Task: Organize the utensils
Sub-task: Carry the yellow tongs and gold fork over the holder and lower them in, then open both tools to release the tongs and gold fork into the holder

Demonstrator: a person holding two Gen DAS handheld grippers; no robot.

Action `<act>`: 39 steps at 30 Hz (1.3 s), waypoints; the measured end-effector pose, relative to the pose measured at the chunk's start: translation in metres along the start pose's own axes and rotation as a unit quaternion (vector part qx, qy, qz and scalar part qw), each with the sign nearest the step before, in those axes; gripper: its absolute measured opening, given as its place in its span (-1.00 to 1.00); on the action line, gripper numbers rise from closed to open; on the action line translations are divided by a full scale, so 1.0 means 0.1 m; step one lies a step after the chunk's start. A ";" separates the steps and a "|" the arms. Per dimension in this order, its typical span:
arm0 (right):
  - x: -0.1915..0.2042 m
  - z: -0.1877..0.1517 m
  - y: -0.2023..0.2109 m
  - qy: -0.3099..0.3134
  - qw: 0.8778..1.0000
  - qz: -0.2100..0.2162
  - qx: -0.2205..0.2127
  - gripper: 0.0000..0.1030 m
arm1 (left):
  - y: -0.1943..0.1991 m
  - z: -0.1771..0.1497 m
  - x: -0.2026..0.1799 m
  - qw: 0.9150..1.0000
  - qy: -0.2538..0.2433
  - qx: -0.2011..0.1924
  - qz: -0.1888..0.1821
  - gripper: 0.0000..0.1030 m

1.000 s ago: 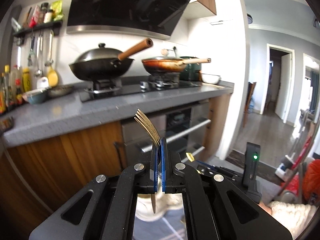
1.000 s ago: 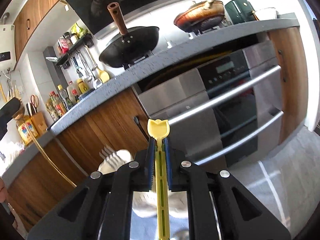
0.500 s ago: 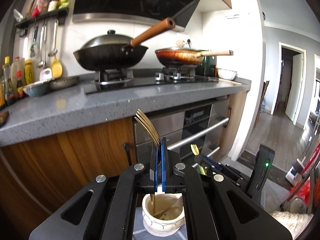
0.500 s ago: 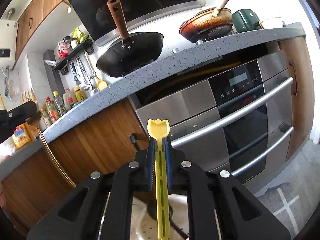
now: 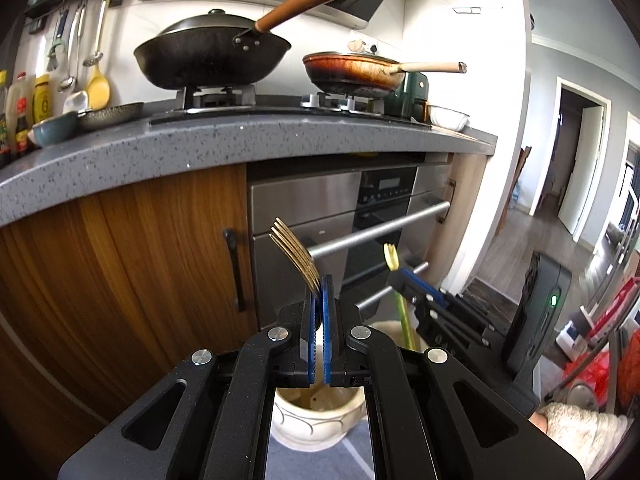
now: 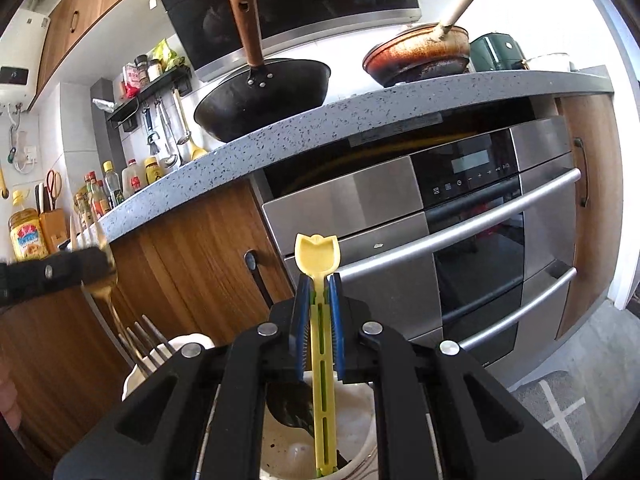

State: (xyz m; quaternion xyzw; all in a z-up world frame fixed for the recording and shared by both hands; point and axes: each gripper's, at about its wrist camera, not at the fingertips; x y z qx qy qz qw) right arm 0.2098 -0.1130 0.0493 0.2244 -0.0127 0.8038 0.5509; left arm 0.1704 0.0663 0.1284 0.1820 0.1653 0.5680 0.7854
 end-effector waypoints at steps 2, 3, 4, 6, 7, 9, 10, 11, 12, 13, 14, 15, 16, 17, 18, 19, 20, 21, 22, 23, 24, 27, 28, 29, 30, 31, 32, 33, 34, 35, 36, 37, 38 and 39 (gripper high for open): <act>-0.01 0.02 0.00 -0.005 1.000 -0.002 -0.004 -0.81 | -0.02 -0.04 -0.01 1.000 0.000 0.003 0.000 -0.94; -0.01 0.03 0.00 -0.004 1.000 -0.004 -0.007 -0.81 | -0.03 -0.05 -0.01 1.000 -0.001 0.005 0.000 -0.94; -0.01 0.03 -0.01 -0.002 1.000 -0.004 -0.008 -0.81 | -0.03 -0.07 -0.01 1.000 -0.001 0.007 0.001 -0.94; 0.00 0.02 -0.01 0.006 1.000 -0.008 -0.005 -0.81 | -0.04 -0.10 -0.01 1.000 0.000 0.010 0.001 -0.94; 0.00 0.00 -0.01 0.008 1.000 -0.008 -0.002 -0.81 | -0.05 -0.12 0.00 1.000 0.001 0.012 0.001 -0.94; -0.02 -0.04 0.03 0.014 1.000 -0.008 0.004 -0.81 | -0.05 -0.13 0.02 1.000 0.001 0.015 -0.001 -0.94; -0.03 -0.06 0.05 0.015 1.000 -0.005 0.006 -0.81 | -0.05 -0.13 0.03 1.000 0.002 0.016 -0.002 -0.94; -0.04 -0.08 0.10 0.017 1.000 -0.002 0.010 -0.81 | -0.05 -0.14 0.03 1.000 0.000 0.017 -0.004 -0.94; -0.05 -0.09 0.12 0.017 1.000 0.000 0.012 -0.81 | -0.05 -0.15 0.02 1.000 -0.001 0.018 -0.005 -0.94; -0.06 -0.11 0.17 0.018 1.000 0.007 0.018 -0.81 | -0.05 -0.16 0.02 1.000 -0.004 0.020 -0.006 -0.94; -0.07 -0.12 0.20 0.019 0.999 0.012 0.024 -0.81 | -0.06 -0.17 0.01 1.000 -0.006 0.021 -0.006 -0.94; -0.06 -0.14 0.23 0.021 0.999 0.018 0.031 -0.81 | -0.06 -0.18 0.00 1.000 -0.008 0.022 -0.006 -0.94; -0.06 -0.16 0.26 0.025 0.998 0.026 0.042 -0.81 | -0.06 -0.20 -0.01 1.000 -0.010 0.023 -0.006 -0.94; -0.05 -0.18 0.29 0.029 0.998 0.030 0.051 -0.81 | -0.06 -0.20 -0.02 1.000 -0.011 0.023 -0.006 -0.94; -0.05 -0.19 0.30 0.032 0.997 0.032 0.058 -0.80 | -0.06 -0.21 -0.02 1.000 -0.013 0.022 -0.005 -0.93; -0.04 -0.21 0.31 0.035 0.997 0.031 0.065 -0.80 | -0.05 -0.22 -0.03 1.000 -0.015 0.020 -0.003 -0.93; -0.02 -0.24 0.31 0.040 0.996 0.027 0.074 -0.80 | -0.05 -0.22 -0.03 1.000 -0.016 0.019 -0.002 -0.93; -0.01 -0.25 0.31 0.041 0.995 0.027 0.083 -0.84 | -0.05 -0.23 -0.03 1.000 -0.015 0.018 -0.001 -0.93; -0.01 -0.26 0.30 0.041 0.995 0.025 0.091 -0.84 | -0.06 -0.22 -0.03 1.000 -0.015 0.018 0.000 -0.93; 0.00 -0.27 0.29 0.042 0.994 0.019 0.097 -0.84 | -0.06 -0.22 -0.03 1.000 -0.015 0.019 0.002 -0.93; 0.01 -0.27 0.29 0.044 0.994 0.016 0.099 -0.84 | -0.06 -0.22 -0.03 1.000 -0.016 0.019 0.004 -0.93; 0.02 -0.28 0.29 0.053 0.994 0.009 0.097 -0.84 | -0.08 -0.20 -0.01 1.000 -0.017 0.020 0.017 -0.93; 0.02 -0.28 0.29 0.053 0.994 0.008 0.099 -0.84 | -0.08 -0.20 -0.01 0.999 -0.016 0.020 0.019 -0.93; 0.02 -0.28 0.29 0.051 0.994 0.008 0.100 -0.84 | -0.09 -0.19 0.01 0.999 -0.013 0.020 0.022 -0.93; 0.01 -0.28 0.29 0.049 0.994 0.009 0.101 -0.84 | -0.09 -0.19 0.02 0.999 -0.011 0.021 0.022 -0.93; 0.00 -0.28 0.30 0.047 0.994 0.010 0.101 -0.84 | -0.10 -0.19 0.04 0.999 -0.008 0.023 0.021 -0.88; 0.00 -0.27 0.31 0.045 0.994 0.012 0.099 -0.84 | -0.10 -0.18 0.05 0.999 -0.007 0.023 0.022 -0.84; -0.01 -0.27 0.32 0.044 0.994 0.013 0.098 -0.83 | -0.10 -0.18 0.05 0.999 -0.005 0.023 0.022 -0.72; 0.00 -0.26 0.33 0.044 0.994 0.014 0.098 -0.81 | -0.09 -0.18 0.05 0.999 -0.005 0.022 0.023 -0.60; 0.00 -0.26 0.33 0.045 0.994 0.015 0.099 -0.79 | -0.09 -0.18 0.05 0.999 -0.007 0.020 0.026 -0.56; 0.00 -0.25 0.35 0.045 0.994 0.015 0.099 -0.71 | -0.09 -0.18 0.04 0.999 -0.009 0.020 0.028 -0.47; 0.01 -0.25 0.36 0.046 0.994 0.015 0.100 -0.60 | -0.09 -0.17 0.04 0.999 -0.008 0.020 0.030 -0.37; 0.02 -0.24 0.38 0.046 0.994 0.016 0.100 -0.56 | -0.10 -0.17 0.05 0.999 -0.004 0.022 0.029 -0.31; 0.03 -0.24 0.40 0.048 0.994 0.016 0.099 -0.44 | -0.10 -0.17 0.05 0.999 -0.001 0.022 0.029 -0.24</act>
Point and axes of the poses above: each gripper's, at about its wrist camera, not at the fingertips, and y roughly against the way its jaws point, x to its left, z to its top, and after that the axes turned 2 degrees about -y, right-handed
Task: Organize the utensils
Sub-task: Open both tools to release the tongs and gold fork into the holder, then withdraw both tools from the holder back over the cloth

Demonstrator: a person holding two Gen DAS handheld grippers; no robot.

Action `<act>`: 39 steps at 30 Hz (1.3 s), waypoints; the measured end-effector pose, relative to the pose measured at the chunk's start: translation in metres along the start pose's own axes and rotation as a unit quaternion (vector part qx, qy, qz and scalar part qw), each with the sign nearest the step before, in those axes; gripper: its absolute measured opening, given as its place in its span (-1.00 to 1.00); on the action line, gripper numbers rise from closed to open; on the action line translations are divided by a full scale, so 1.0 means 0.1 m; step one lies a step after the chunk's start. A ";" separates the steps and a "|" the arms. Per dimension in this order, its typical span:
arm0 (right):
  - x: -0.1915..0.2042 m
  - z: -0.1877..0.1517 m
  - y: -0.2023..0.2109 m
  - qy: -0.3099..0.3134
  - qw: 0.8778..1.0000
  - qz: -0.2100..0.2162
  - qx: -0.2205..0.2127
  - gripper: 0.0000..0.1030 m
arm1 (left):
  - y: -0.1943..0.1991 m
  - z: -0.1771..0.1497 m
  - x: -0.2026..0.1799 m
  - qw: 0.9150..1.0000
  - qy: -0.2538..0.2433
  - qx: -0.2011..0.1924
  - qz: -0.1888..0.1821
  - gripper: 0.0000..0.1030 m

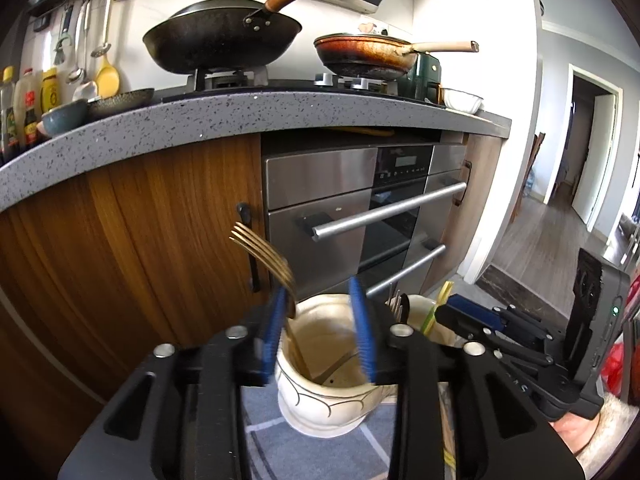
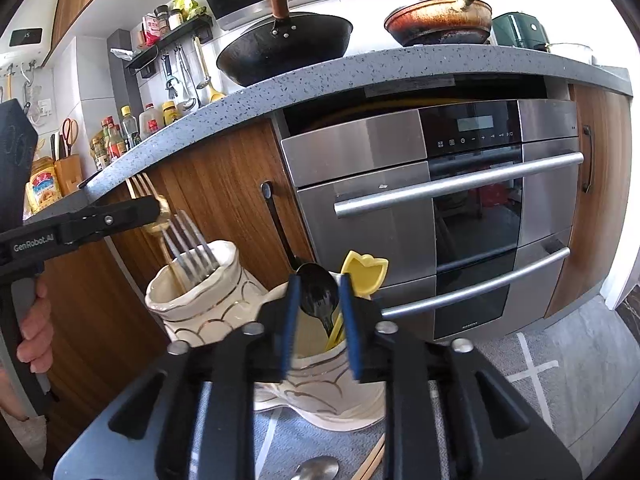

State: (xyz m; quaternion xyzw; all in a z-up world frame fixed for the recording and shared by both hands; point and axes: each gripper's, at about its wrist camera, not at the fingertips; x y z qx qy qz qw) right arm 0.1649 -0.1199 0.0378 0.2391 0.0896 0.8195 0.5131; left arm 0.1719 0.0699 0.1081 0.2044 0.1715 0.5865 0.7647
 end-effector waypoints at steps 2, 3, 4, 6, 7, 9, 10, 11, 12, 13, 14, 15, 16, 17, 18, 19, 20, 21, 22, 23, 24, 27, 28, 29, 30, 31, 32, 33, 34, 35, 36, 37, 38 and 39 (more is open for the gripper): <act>0.02 -0.01 0.06 0.004 1.000 -0.002 0.000 -0.31 | 0.01 -0.01 0.00 1.000 0.002 0.001 0.004 -0.13; 0.03 -0.02 0.11 0.006 1.000 -0.004 0.003 -0.22 | 0.02 -0.02 0.00 1.000 0.003 0.000 0.006 -0.05; 0.03 -0.03 0.16 0.007 1.000 -0.007 0.006 -0.12 | 0.04 -0.02 -0.01 1.000 0.004 -0.001 0.008 0.05; 0.03 -0.03 0.27 0.004 1.000 -0.012 0.006 -0.04 | 0.11 -0.03 0.00 1.000 0.011 -0.005 0.013 0.23; 0.02 -0.03 0.34 0.002 1.000 -0.016 0.007 0.02 | 0.17 -0.06 0.00 1.000 0.017 -0.008 0.016 0.38; -0.02 -0.02 0.52 -0.015 0.999 -0.028 0.010 0.16 | 0.27 -0.11 -0.01 0.999 0.022 -0.012 0.019 0.51; -0.04 -0.02 0.58 -0.023 0.999 -0.032 0.012 0.25 | 0.34 -0.16 -0.03 1.000 0.022 -0.013 0.019 0.53; -0.07 -0.04 0.68 -0.038 0.998 -0.039 0.017 0.27 | 0.39 -0.21 -0.05 1.000 0.020 -0.012 0.019 0.53; -0.09 -0.04 0.73 -0.046 0.998 -0.042 0.021 0.29 | 0.42 -0.25 -0.08 1.000 0.018 -0.010 0.019 0.56; -0.11 -0.06 0.81 -0.058 0.997 -0.051 0.027 0.33 | 0.47 -0.32 -0.12 1.000 0.015 -0.005 0.019 0.60; -0.12 -0.08 0.85 -0.064 0.996 -0.059 0.032 0.36 | 0.50 -0.38 -0.15 1.000 0.015 -0.001 0.018 0.64; -0.12 -0.10 0.90 -0.071 0.994 -0.068 0.038 0.38 | 0.53 -0.45 -0.19 1.000 0.016 0.005 0.015 0.69; -0.12 -0.12 0.95 -0.078 0.993 -0.073 0.046 0.38 | 0.55 -0.50 -0.21 1.000 0.019 0.008 0.012 0.73; -0.12 -0.15 0.98 -0.083 0.992 -0.076 0.052 0.39 | 0.56 -0.58 -0.26 1.000 0.025 0.015 0.005 0.74; -0.11 -0.17 1.01 -0.085 0.992 -0.078 0.055 0.40 | 0.56 -0.63 -0.29 0.999 0.030 0.021 -0.003 0.74; -0.09 -0.20 1.05 -0.087 0.991 -0.086 0.058 0.42 | 0.56 -0.69 -0.32 0.999 0.037 0.027 -0.008 0.75; -0.09 -0.23 1.09 -0.089 0.990 -0.091 0.059 0.42 | 0.56 -0.77 -0.37 0.998 0.044 0.034 -0.011 0.76; -0.10 -0.27 1.12 -0.095 0.989 -0.094 0.061 0.44 | 0.54 -0.84 -0.41 0.998 0.050 0.041 -0.016 0.76; -0.10 -0.32 1.14 -0.101 0.988 -0.094 0.065 0.44 | 0.53 -0.90 -0.45 0.997 0.054 0.047 -0.020 0.76; -0.11 -0.36 1.15 -0.104 0.988 -0.095 0.067 0.44 | 0.52 -0.94 -0.47 0.997 0.055 0.052 -0.023 0.76; -0.12 -0.41 1.14 -0.106 0.987 -0.096 0.069 0.44 | 0.51 -0.99 -0.49 0.997 0.055 0.055 -0.024 0.76; -0.17 -0.58 1.10 -0.106 0.986 -0.104 0.072 0.44 | 0.50 -1.10 -0.51 0.997 0.050 0.054 -0.016 0.77; -0.18 -0.61 1.09 -0.105 0.986 -0.106 0.074 0.44 | 0.49 -1.15 -0.49 0.997 0.054 0.052 -0.016 0.78; -0.20 -0.67 1.05 -0.101 0.986 -0.107 0.080 0.44 | 0.48 -1.18 -0.47 0.997 0.058 0.053 -0.018 0.78; -0.21 -0.70 1.01 -0.094 0.986 -0.107 0.087 0.44 | 0.45 -1.22 -0.44 0.996 0.062 0.058 -0.020 0.78; -0.20 -0.74 0.97 -0.082 0.986 -0.111 0.094 0.44 | 0.40 -1.28 -0.41 0.996 0.063 0.066 -0.019 0.78; -0.19 -0.76 0.95 -0.074 0.986 -0.110 0.097 0.44 | 0.37 -1.31 -0.40 0.996 0.062 0.070 -0.017 0.78; -0.18 -0.78 0.92 -0.067 0.987 -0.107 0.100 0.44 | 0.34 -1.33 -0.38 0.995 0.061 0.074 -0.013 0.78; -0.18 -0.79 0.90 -0.062 0.987 -0.106 0.102 0.44 | 0.30 -1.36 -0.35 0.995 0.063 0.078 -0.010 0.78; -0.17 -0.82 0.87 -0.057 0.987 -0.103 0.109 0.42 | 0.27 -1.37 -0.30 0.994 0.070 0.081 -0.010 0.78; -0.16 -0.84 0.83 -0.052 0.987 -0.098 0.115 0.41 | 0.25 -1.38 -0.26 0.994 0.078 0.082 -0.011 0.78; -0.14 -0.85 0.81 -0.046 0.987 -0.095 0.119 0.36 | 0.23 -1.39 -0.24 0.993 0.083 0.083 -0.012 0.78; -0.11 -0.87 0.77 -0.035 0.987 -0.095 0.126 0.32 | 0.21 -1.40 -0.21 0.993 0.086 0.082 -0.010 0.78; -0.07 -0.89 0.74 -0.024 0.987 -0.093 0.132 0.28 | 0.21 -1.40 -0.20 0.993 0.086 0.082 -0.007 0.78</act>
Point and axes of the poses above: each gripper's, at about its wrist camera, not at the fingertips, and y roughly against the way its jaws point, x to its left, z to its top, and after that the axes turned 2 degrees about -y, right-handed
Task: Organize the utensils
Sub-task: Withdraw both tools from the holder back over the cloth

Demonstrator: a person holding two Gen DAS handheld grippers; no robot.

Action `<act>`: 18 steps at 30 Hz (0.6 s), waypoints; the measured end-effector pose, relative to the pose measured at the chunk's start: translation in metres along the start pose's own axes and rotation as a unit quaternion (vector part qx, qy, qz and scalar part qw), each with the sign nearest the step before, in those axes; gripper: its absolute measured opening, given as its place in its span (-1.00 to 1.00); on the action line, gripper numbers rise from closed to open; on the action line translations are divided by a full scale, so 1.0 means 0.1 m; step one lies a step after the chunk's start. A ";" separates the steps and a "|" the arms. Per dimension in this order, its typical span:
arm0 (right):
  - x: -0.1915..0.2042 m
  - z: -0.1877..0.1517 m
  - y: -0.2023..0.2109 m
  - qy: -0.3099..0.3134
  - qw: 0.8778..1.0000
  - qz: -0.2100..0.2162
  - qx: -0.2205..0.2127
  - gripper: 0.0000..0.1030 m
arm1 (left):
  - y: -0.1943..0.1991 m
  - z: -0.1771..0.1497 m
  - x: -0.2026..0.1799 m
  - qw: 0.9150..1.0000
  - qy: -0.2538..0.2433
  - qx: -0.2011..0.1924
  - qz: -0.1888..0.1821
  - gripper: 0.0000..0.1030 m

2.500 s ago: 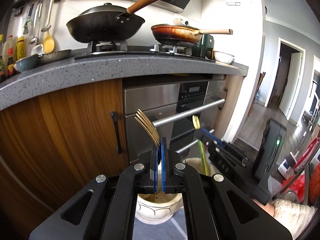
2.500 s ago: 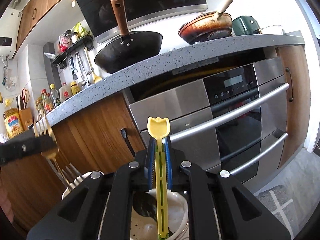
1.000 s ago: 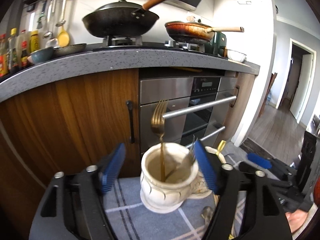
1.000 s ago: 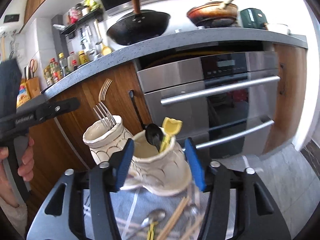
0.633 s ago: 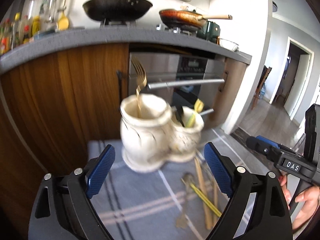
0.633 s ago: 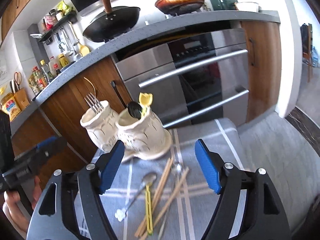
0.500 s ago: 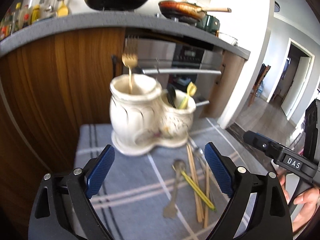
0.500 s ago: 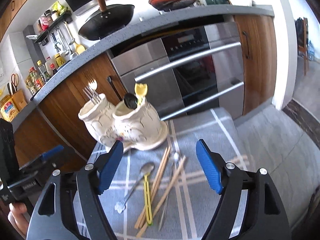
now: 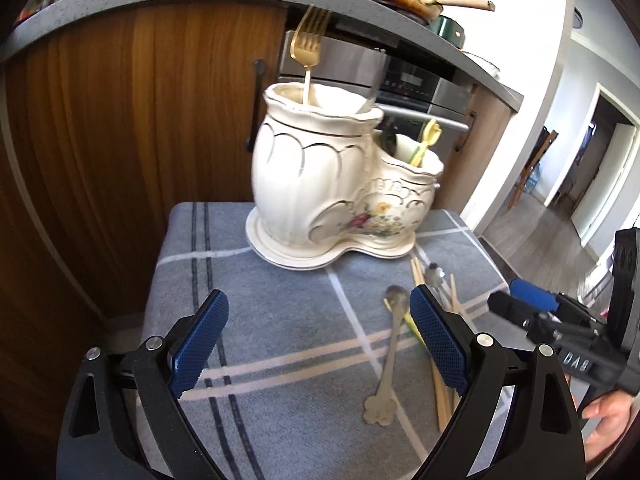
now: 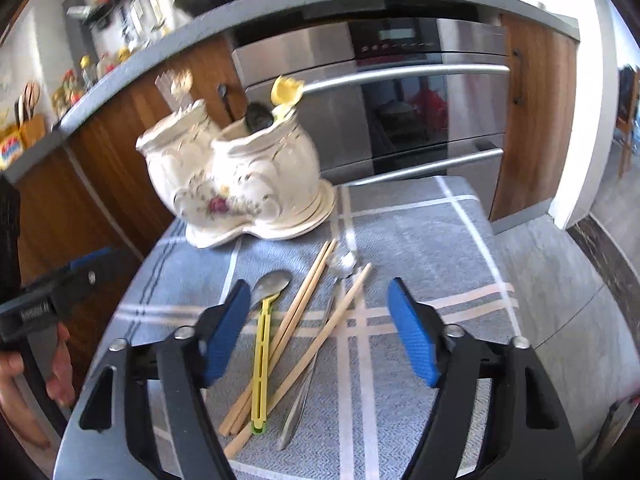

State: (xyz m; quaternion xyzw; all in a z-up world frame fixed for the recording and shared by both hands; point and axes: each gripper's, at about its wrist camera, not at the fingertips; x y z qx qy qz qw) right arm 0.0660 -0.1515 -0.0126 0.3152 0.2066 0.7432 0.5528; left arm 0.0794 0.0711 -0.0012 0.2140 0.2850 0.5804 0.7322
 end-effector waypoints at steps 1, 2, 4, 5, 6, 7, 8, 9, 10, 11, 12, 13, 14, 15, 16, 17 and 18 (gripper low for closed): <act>0.03 -0.01 -0.01 0.007 1.000 0.000 0.002 0.24 | -0.01 -0.01 0.01 1.000 -0.003 0.000 0.003 0.78; 0.08 -0.02 -0.05 0.019 1.000 0.000 0.009 0.21 | -0.02 -0.01 0.00 1.000 -0.005 0.001 0.004 0.78; 0.14 -0.04 -0.09 0.033 0.999 0.005 0.019 0.09 | -0.05 -0.02 -0.01 1.000 -0.012 0.003 0.005 0.78; 0.19 -0.05 -0.12 0.044 0.999 0.010 0.023 0.07 | -0.06 -0.03 -0.01 1.000 -0.015 0.005 0.006 0.78; 0.24 -0.06 -0.15 0.055 0.998 0.009 0.030 -0.02 | -0.07 -0.03 -0.02 1.000 -0.018 0.006 0.008 0.78; 0.28 -0.07 -0.19 0.063 0.997 0.008 0.035 -0.11 | -0.08 -0.04 -0.02 1.000 -0.019 0.006 0.009 0.78; 0.33 -0.08 -0.24 0.074 0.996 0.007 0.043 -0.14 | -0.09 -0.04 -0.01 1.000 -0.020 0.007 0.009 0.78; 0.36 -0.09 -0.28 0.079 0.996 0.004 0.048 -0.23 | -0.09 -0.04 -0.01 1.000 -0.019 0.007 0.008 0.78; 0.40 -0.10 -0.32 0.085 0.995 0.001 0.054 -0.34 | -0.09 -0.05 -0.01 1.000 -0.017 0.008 0.005 0.78; 0.44 -0.11 -0.37 0.093 0.994 -0.001 0.062 -0.39 | -0.09 -0.05 -0.02 1.000 -0.017 0.008 0.003 0.78; 0.47 -0.12 -0.41 0.099 0.993 -0.003 0.067 -0.42 | -0.09 -0.05 -0.02 1.000 -0.018 0.009 0.002 0.78; 0.49 -0.12 -0.44 0.105 0.992 -0.005 0.071 -0.46 | -0.09 -0.06 -0.03 1.000 -0.020 0.009 0.001 0.78; 0.53 -0.13 -0.48 0.115 0.990 -0.010 0.076 -0.48 | -0.09 -0.07 -0.04 1.000 -0.022 0.010 0.001 0.78; 0.56 -0.13 -0.51 0.126 0.989 -0.013 0.079 -0.50 | -0.09 -0.07 -0.05 1.000 -0.025 0.011 0.001 0.78; 0.59 -0.13 -0.52 0.131 0.988 -0.015 0.079 -0.50 | -0.09 -0.08 -0.05 1.000 -0.027 0.011 0.002 0.78; 0.61 -0.13 -0.56 0.139 0.987 -0.022 0.081 -0.50 | -0.09 -0.08 -0.05 1.000 -0.028 0.013 0.001 0.78; 0.62 -0.14 -0.58 0.143 0.986 -0.026 0.084 -0.52 | -0.09 -0.09 -0.06 1.000 -0.028 0.013 -0.001 0.78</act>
Point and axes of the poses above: each gripper's, at about its wrist camera, not at the fingertips, and y roughly against the way its jaws point, x to its left, z to its top, and after that the axes turned 2 degrees about -y, right-handed
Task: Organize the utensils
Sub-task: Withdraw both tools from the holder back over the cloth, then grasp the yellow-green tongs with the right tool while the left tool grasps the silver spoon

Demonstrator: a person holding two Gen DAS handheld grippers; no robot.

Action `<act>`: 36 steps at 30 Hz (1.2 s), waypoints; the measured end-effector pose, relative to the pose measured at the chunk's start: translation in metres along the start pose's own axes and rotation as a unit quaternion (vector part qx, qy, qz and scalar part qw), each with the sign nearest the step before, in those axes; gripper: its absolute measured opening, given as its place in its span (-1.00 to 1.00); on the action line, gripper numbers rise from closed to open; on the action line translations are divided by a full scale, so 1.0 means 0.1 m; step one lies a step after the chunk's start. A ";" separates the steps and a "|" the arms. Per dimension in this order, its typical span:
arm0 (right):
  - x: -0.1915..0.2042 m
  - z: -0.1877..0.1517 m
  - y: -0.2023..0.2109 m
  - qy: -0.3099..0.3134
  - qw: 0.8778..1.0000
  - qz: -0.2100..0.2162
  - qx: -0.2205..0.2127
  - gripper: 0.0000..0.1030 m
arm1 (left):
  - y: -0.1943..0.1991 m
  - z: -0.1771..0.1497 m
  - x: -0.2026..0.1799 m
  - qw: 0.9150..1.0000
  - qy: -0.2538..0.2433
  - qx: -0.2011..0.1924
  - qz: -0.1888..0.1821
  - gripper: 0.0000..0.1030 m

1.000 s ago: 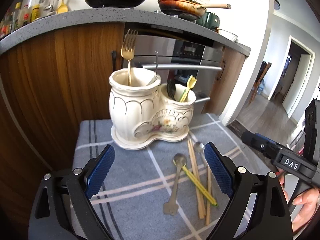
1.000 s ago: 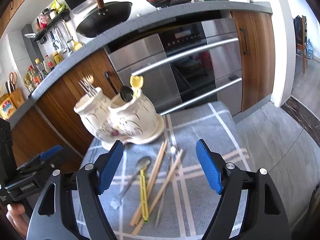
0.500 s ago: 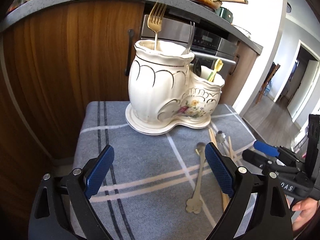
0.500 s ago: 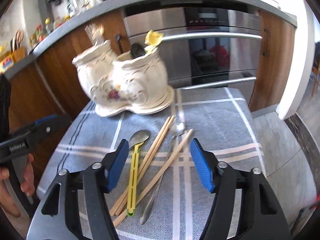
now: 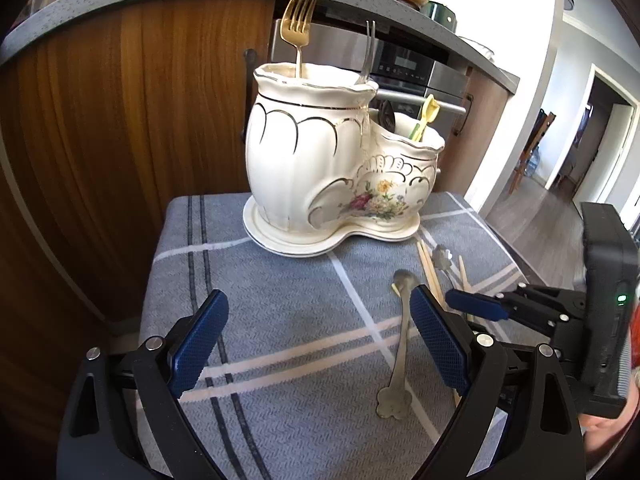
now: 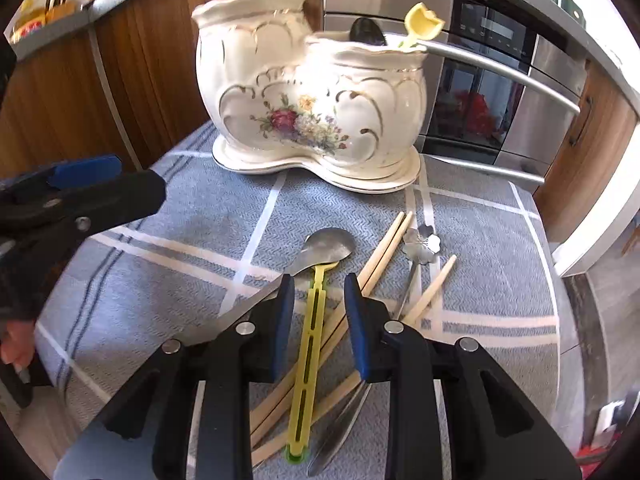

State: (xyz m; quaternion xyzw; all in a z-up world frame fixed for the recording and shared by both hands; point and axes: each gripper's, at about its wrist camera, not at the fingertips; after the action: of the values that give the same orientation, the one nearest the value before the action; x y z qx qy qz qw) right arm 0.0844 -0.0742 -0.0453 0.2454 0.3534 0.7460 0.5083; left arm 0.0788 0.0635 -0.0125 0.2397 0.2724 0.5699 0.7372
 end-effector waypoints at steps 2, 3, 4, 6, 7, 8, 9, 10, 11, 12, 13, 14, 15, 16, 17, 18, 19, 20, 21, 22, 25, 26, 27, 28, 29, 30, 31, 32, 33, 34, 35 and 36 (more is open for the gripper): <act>0.02 0.00 -0.06 0.010 1.000 -0.012 0.009 -0.54 | 0.01 0.00 0.00 1.000 0.000 0.000 -0.003 0.78; 0.03 -0.01 -0.09 0.013 1.000 -0.017 0.013 -0.54 | 0.01 0.00 0.00 1.000 0.000 0.000 -0.003 0.78; 0.04 -0.01 -0.11 0.017 0.999 -0.022 0.018 -0.54 | 0.01 0.00 0.01 1.000 0.000 -0.001 -0.004 0.78; 0.06 0.00 -0.13 0.027 0.999 -0.025 0.017 -0.54 | 0.01 -0.01 0.01 1.000 0.000 0.000 -0.005 0.78; 0.06 0.01 -0.14 0.029 0.999 -0.027 0.018 -0.54 | 0.00 -0.01 0.01 1.000 -0.001 0.001 -0.004 0.78; 0.07 0.01 -0.14 0.035 0.999 -0.029 0.019 -0.54 | 0.00 -0.01 0.01 1.000 -0.001 0.001 -0.004 0.78; 0.08 0.00 -0.14 0.041 0.998 -0.033 0.019 -0.54 | -0.01 -0.01 0.01 1.000 -0.001 0.002 -0.004 0.78; 0.10 0.00 -0.15 0.050 0.998 -0.037 0.018 -0.54 | -0.01 -0.01 0.01 1.000 -0.001 0.003 -0.003 0.78; 0.12 -0.01 -0.14 0.061 0.997 -0.042 0.015 -0.54 | -0.01 -0.01 0.01 1.000 0.000 0.003 -0.005 0.78; 0.14 -0.01 -0.14 0.067 0.997 -0.045 0.016 -0.55 | -0.01 -0.01 0.01 1.000 0.000 0.003 -0.005 0.78; 0.15 -0.01 -0.14 0.069 0.997 -0.044 0.017 -0.57 | -0.02 -0.01 0.01 1.000 -0.001 0.004 -0.005 0.78; 0.16 -0.02 -0.15 0.071 0.996 -0.043 0.017 -0.58 | -0.02 -0.01 0.00 1.000 -0.002 0.003 -0.004 0.78; 0.17 -0.02 -0.14 0.076 0.996 -0.046 0.015 -0.58 | -0.02 -0.02 -0.01 1.000 -0.004 0.003 -0.004 0.78; 0.19 -0.03 -0.14 0.081 0.995 -0.048 0.014 -0.58 | -0.02 -0.02 -0.02 1.000 -0.005 0.004 -0.003 0.78; 0.21 -0.04 -0.14 0.090 0.995 -0.049 0.012 -0.59 | -0.02 -0.02 -0.02 1.000 -0.006 0.005 -0.003 0.78; 0.23 -0.04 -0.14 0.093 0.994 -0.049 0.013 -0.65 | -0.02 -0.02 -0.02 1.000 -0.006 0.004 -0.002 0.78; 0.24 -0.05 -0.15 0.093 0.994 -0.047 0.014 -0.74 | -0.03 -0.02 -0.02 1.000 -0.005 0.004 -0.002 0.78; 0.24 -0.03 -0.15 0.088 0.995 -0.044 0.018 -0.76 | -0.03 -0.01 -0.02 1.000 -0.004 0.006 -0.003 0.78; 0.23 -0.03 -0.15 0.083 0.995 -0.042 0.020 -0.76 | -0.04 -0.01 -0.02 1.000 -0.003 0.006 -0.003 0.78; 0.23 -0.03 -0.16 0.077 0.996 -0.040 0.020 -0.78 | -0.04 -0.01 -0.02 1.000 -0.002 0.005 -0.004 0.78; 0.15 -0.02 -0.15 0.047 0.998 -0.023 0.018 -0.81 | -0.04 -0.02 -0.03 1.000 -0.003 0.006 -0.004 0.78; 0.11 -0.01 -0.13 0.033 0.999 -0.013 0.015 -0.81 | -0.04 -0.02 -0.03 1.000 -0.005 0.006 -0.004 0.78; 0.06 -0.01 -0.12 0.019 1.000 -0.002 0.015 -0.81 | -0.04 -0.02 -0.03 1.000 -0.006 0.007 -0.004 0.78; 0.03 -0.01 -0.11 0.013 1.000 0.003 0.015 -0.81 | -0.04 -0.01 -0.03 1.000 -0.006 0.006 -0.004 0.78; 0.00 -0.02 -0.08 0.007 1.000 0.007 0.013 -0.81 | -0.03 -0.01 -0.03 1.000 -0.005 0.006 -0.004 0.78; -0.03 -0.02 -0.06 0.001 1.000 0.009 0.009 -0.81 | -0.03 -0.01 -0.02 1.000 -0.004 0.005 -0.004 0.78; -0.06 -0.02 -0.03 -0.005 1.000 0.013 0.005 -0.81 | -0.03 -0.01 -0.01 1.000 -0.003 0.006 -0.003 0.78; -0.07 -0.02 -0.02 -0.008 1.000 0.016 0.004 -0.81 | -0.03 -0.01 0.00 1.000 -0.001 0.006 -0.003 0.78; -0.09 -0.02 0.01 -0.014 1.000 0.021 0.000 -0.81 | -0.03 -0.01 0.00 1.000 0.001 0.006 -0.004 0.78; -0.10 -0.02 0.05 -0.018 1.000 0.025 -0.003 -0.81 | -0.04 -0.01 0.00 1.000 0.002 0.007 -0.004 0.78; -0.13 -0.01 0.10 -0.026 0.999 0.029 -0.010 -0.81 | -0.04 -0.01 -0.01 1.000 0.002 0.007 -0.004 0.78; -0.15 -0.01 0.14 -0.031 0.999 0.030 -0.016 -0.81 | -0.04 -0.01 -0.02 1.000 0.001 0.007 -0.005 0.78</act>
State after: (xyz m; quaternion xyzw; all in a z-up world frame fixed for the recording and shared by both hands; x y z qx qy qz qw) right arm 0.0812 -0.0920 -0.0349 0.2713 0.3179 0.7584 0.5002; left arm 0.0805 0.0610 -0.0152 0.2428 0.2779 0.5648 0.7381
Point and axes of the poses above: each gripper's, at about its wrist camera, not at the fingertips, and y roughly against the way its jaws point, x to its left, z to its top, and after that the axes turned 2 degrees about -y, right-handed
